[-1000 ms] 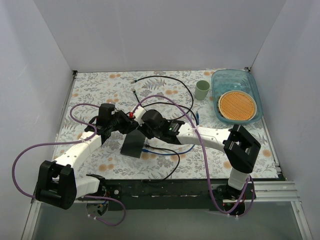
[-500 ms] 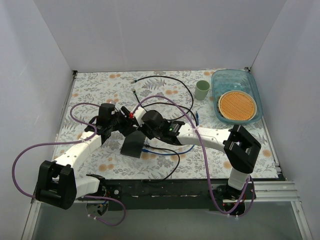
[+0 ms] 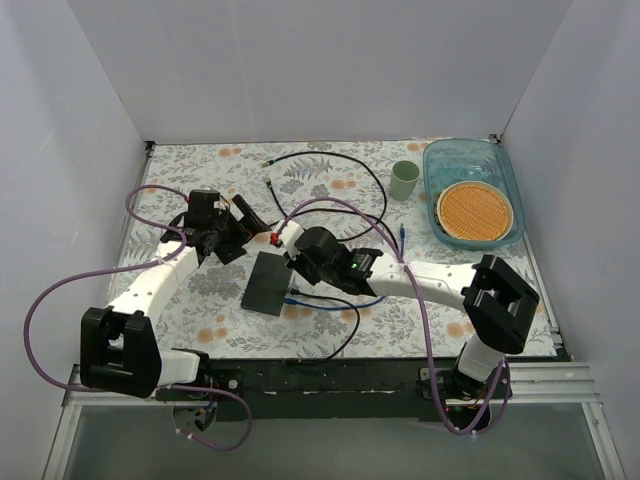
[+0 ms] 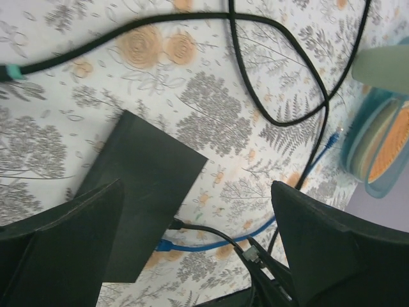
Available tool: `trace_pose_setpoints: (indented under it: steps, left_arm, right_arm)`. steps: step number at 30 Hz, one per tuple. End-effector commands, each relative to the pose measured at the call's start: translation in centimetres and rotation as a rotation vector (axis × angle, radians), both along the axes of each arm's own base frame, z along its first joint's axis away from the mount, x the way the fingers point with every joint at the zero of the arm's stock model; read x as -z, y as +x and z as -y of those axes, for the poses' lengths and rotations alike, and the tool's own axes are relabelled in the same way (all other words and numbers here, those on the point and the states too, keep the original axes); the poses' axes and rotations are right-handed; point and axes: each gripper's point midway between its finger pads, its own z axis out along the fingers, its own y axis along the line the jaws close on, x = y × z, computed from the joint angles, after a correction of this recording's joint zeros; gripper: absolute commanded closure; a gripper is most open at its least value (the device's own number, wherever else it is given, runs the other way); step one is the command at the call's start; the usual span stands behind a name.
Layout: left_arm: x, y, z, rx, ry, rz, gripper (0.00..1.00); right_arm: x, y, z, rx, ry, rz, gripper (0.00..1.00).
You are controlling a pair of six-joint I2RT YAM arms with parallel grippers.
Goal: Insert the plug into the switch port
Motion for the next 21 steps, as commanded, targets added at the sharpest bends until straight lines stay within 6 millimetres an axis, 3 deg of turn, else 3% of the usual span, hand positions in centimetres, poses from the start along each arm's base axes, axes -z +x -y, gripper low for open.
trace_pose_setpoints:
  steps: [1,5,21]
  left_arm:
    - [0.7,-0.2,-2.5,-0.006,0.081,-0.011,0.02]
    - [1.9,-0.5,-3.0,0.004,0.099,-0.030,0.04]
    - [5.9,-1.7,-1.8,0.102,0.062,-0.068,0.11]
  right_arm:
    - [-0.4,-0.3,0.4,-0.025,0.020,-0.003,0.99]
    - [1.3,-0.7,0.8,-0.048,-0.008,-0.050,0.99]
    - [7.5,-1.7,1.1,-0.169,-0.100,-0.252,0.99]
